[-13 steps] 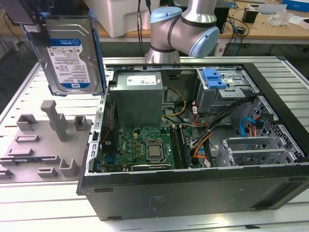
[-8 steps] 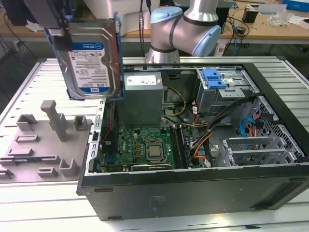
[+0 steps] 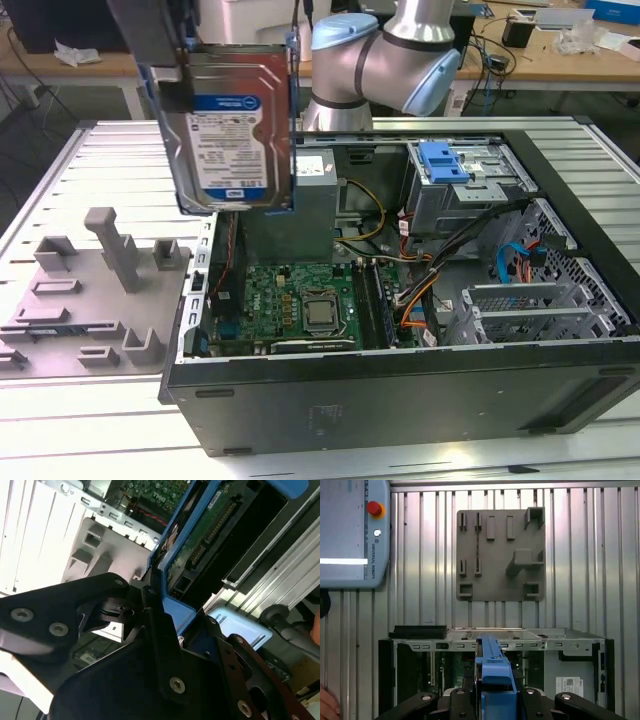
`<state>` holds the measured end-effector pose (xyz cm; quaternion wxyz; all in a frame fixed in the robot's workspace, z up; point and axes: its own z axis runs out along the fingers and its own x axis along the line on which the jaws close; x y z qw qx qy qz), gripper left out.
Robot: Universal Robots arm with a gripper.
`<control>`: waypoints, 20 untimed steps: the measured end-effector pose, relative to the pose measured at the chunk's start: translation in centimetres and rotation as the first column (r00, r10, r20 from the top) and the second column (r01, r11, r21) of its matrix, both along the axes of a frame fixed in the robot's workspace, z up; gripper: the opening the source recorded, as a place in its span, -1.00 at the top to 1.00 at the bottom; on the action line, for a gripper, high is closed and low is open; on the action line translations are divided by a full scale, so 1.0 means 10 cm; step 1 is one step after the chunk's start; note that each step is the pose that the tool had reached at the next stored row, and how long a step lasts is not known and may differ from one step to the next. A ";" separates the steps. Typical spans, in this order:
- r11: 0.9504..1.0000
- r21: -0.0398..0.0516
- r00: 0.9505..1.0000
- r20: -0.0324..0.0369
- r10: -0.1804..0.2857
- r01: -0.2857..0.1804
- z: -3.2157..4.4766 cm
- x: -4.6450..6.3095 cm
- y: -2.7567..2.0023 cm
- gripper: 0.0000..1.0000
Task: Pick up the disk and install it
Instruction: 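Pick up the disk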
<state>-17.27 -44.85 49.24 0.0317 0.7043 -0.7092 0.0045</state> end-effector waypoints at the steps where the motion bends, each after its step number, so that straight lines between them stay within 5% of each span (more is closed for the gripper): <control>1: 1.000 0.000 1.000 0.000 0.000 0.000 0.000 0.06 -0.018 0.26; 14: 1.000 0.000 1.000 -0.004 0.000 0.000 0.001 0.81 -0.234 0.26; 20: 1.000 0.000 1.000 -0.006 0.000 0.000 0.000 1.07 -0.304 0.26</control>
